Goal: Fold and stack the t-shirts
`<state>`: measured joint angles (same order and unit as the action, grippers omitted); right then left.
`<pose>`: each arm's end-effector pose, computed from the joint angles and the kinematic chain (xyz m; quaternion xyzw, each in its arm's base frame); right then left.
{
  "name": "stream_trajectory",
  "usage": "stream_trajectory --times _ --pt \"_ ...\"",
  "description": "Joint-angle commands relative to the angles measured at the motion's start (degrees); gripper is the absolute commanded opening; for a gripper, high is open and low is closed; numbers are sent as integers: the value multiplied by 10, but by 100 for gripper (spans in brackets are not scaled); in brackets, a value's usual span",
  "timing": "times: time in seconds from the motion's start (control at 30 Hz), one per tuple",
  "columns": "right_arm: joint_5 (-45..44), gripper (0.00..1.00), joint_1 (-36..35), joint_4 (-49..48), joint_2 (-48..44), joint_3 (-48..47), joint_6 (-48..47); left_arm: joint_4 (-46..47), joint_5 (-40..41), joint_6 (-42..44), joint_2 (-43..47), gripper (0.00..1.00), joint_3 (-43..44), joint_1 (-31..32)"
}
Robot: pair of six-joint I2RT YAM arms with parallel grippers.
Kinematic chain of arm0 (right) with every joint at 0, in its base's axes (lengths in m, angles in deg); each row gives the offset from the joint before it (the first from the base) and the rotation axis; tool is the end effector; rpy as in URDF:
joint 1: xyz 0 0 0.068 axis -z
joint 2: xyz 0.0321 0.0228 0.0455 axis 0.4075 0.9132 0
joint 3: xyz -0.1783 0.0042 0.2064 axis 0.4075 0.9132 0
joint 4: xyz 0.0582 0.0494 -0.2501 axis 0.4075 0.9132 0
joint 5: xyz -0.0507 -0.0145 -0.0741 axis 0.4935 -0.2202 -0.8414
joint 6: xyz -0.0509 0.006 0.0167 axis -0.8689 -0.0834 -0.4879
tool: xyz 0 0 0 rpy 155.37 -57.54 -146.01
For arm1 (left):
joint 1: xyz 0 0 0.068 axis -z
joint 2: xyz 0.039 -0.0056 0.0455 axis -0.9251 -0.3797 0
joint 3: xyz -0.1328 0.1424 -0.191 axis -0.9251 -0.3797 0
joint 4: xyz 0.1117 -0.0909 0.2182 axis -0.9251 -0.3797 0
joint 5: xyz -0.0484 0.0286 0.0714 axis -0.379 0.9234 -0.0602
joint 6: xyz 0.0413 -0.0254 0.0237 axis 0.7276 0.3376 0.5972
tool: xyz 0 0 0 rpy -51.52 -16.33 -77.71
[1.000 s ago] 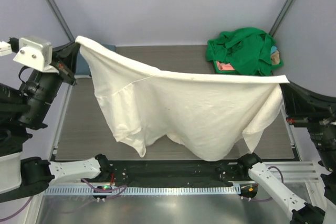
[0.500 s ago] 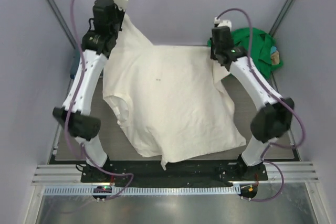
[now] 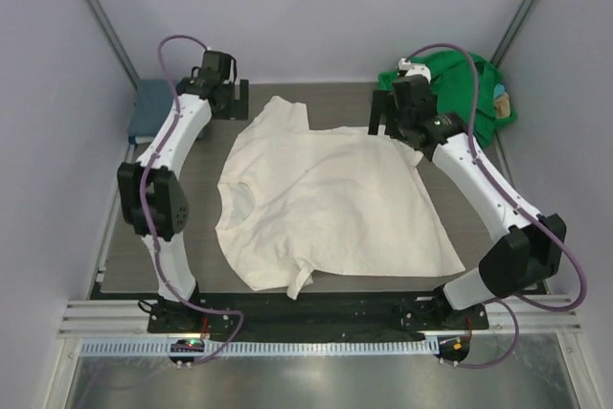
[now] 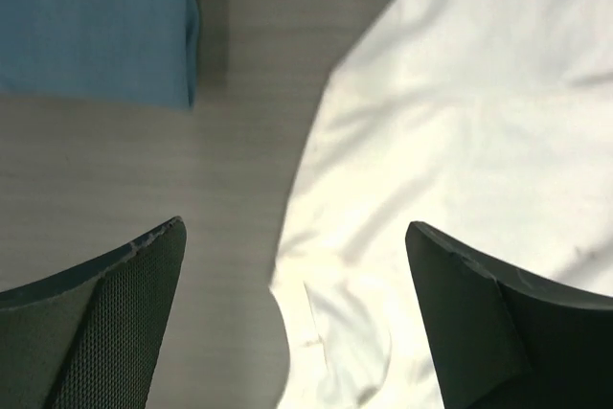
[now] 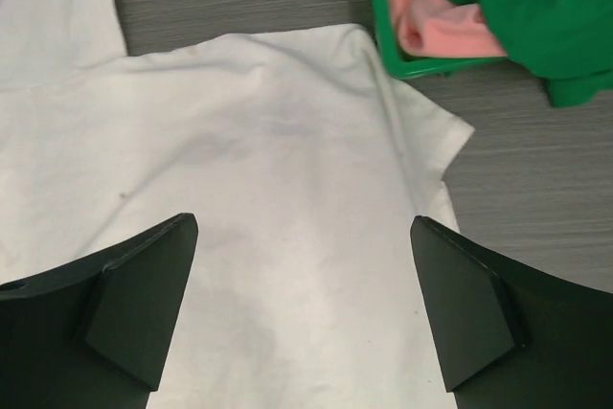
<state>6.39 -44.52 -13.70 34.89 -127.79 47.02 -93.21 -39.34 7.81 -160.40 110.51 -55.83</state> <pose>0.3159 0.1056 0.3524 0.0398 0.8980 -0.0115 0.4380 0.4384 -0.0832 0.3156 -0.0137 0.9326 0.0517 0.3570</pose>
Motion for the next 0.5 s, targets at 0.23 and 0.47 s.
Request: stream_trajectory --times 0.23,0.47 --pt "102 99 -18 -57 191 -28 35 224 -129 -239 190 92 -425 22" --pt "114 99 -33 -54 334 -146 40 212 -133 -252 69 88 -380 52"
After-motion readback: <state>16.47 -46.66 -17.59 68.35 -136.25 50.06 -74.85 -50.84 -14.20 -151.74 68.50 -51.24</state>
